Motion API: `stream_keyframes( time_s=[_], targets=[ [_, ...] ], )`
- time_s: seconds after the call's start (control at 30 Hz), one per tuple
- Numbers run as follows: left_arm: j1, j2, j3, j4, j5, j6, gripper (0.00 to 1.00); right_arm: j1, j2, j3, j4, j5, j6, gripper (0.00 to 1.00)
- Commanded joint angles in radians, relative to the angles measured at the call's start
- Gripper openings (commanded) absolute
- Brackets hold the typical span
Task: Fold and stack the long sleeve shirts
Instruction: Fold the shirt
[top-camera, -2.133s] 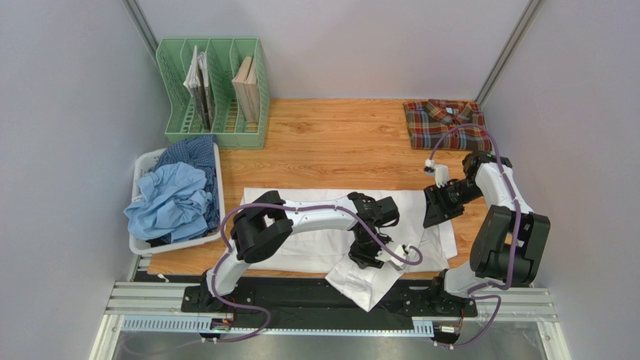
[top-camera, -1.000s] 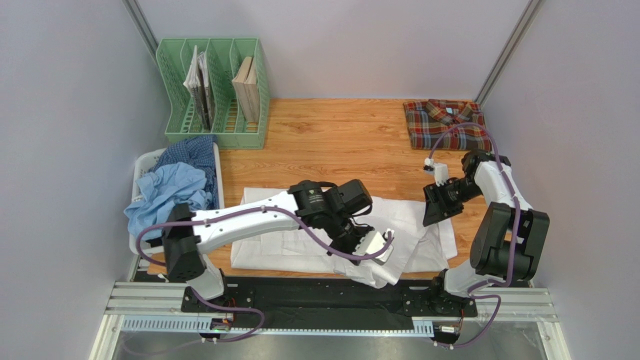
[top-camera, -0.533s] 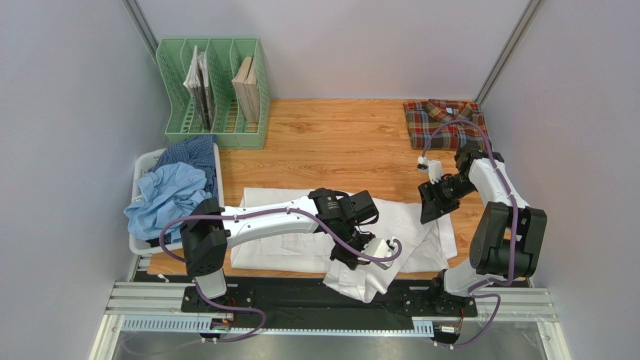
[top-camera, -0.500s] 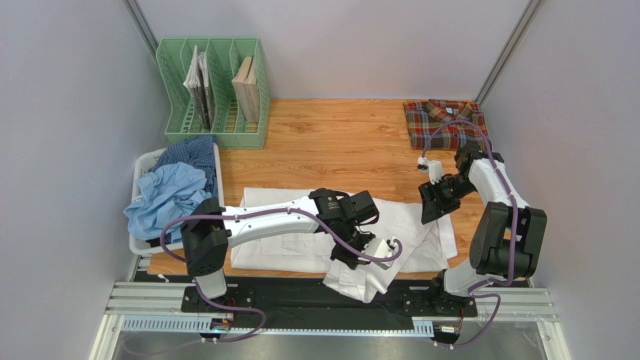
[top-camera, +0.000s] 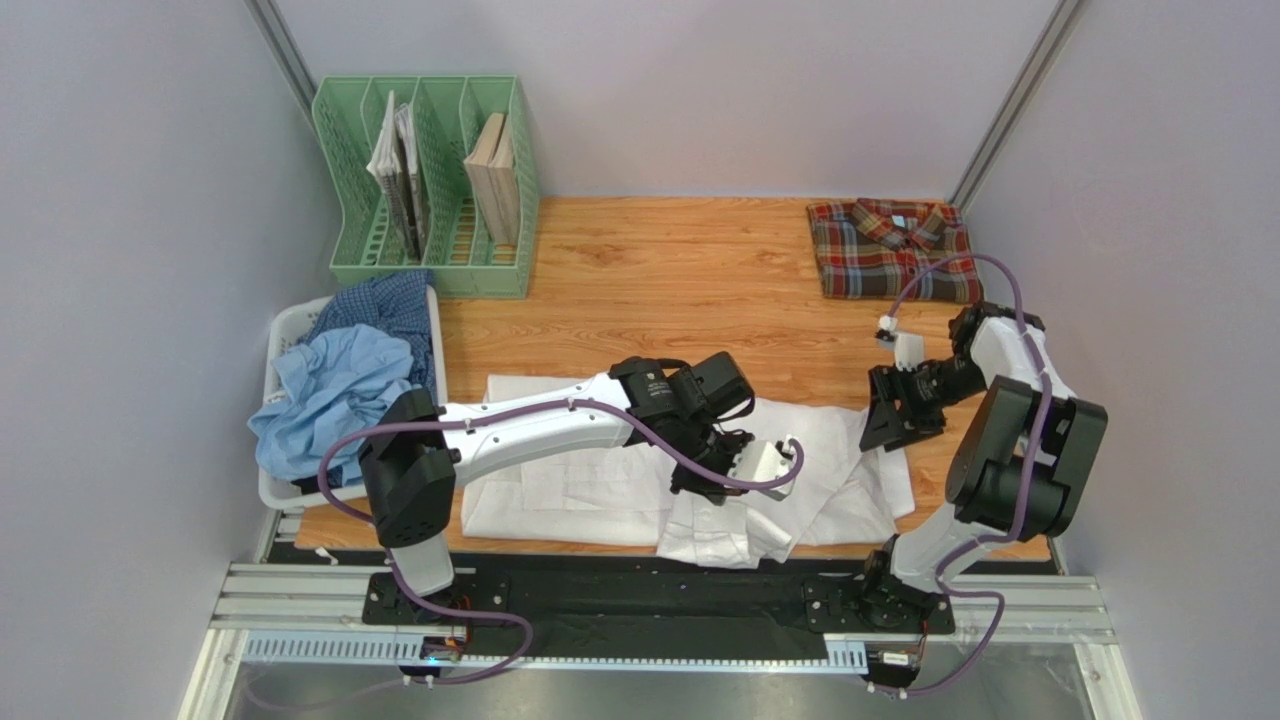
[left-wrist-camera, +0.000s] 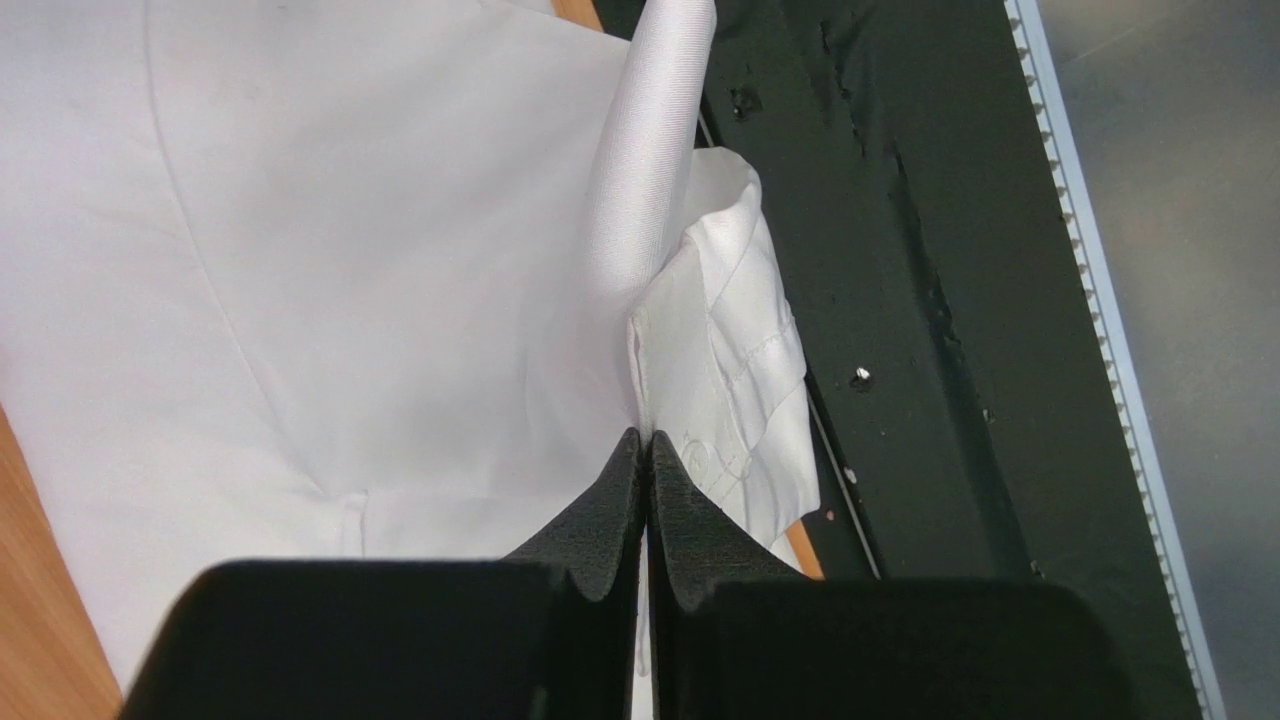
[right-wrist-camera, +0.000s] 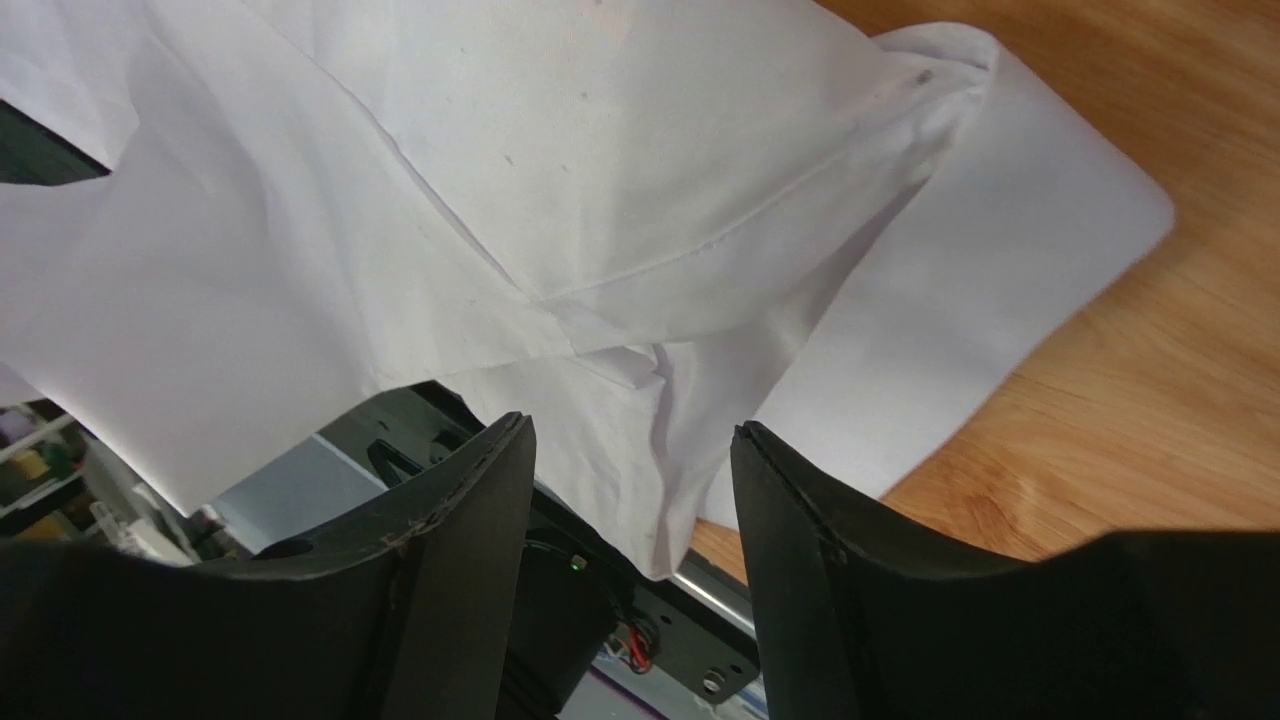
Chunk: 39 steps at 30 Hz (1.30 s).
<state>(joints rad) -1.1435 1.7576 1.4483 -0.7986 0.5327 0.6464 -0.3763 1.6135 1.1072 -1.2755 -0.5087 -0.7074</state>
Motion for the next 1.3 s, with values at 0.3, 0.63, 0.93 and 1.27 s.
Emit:
stream_keyframes(
  time_s=[0.3,0.63,0.93,1.27],
  targets=[
    [0.041,-0.001,-0.006,0.096,0.015,-0.044,0.00,0.007,0.198,0.029,0.031,-0.140,0.125,0.49],
    [0.041,-0.029,-0.052,0.079,0.053,-0.022,0.09,0.008,0.210,0.051,0.079,-0.172,0.183,0.08],
    [0.041,-0.063,-0.160,0.047,0.056,0.045,0.35,0.008,0.212,0.183,0.176,-0.237,0.338,0.00],
    [0.041,-0.056,-0.196,0.071,0.043,0.035,0.41,-0.018,0.309,0.250,0.223,-0.197,0.401,0.26]
  ],
)
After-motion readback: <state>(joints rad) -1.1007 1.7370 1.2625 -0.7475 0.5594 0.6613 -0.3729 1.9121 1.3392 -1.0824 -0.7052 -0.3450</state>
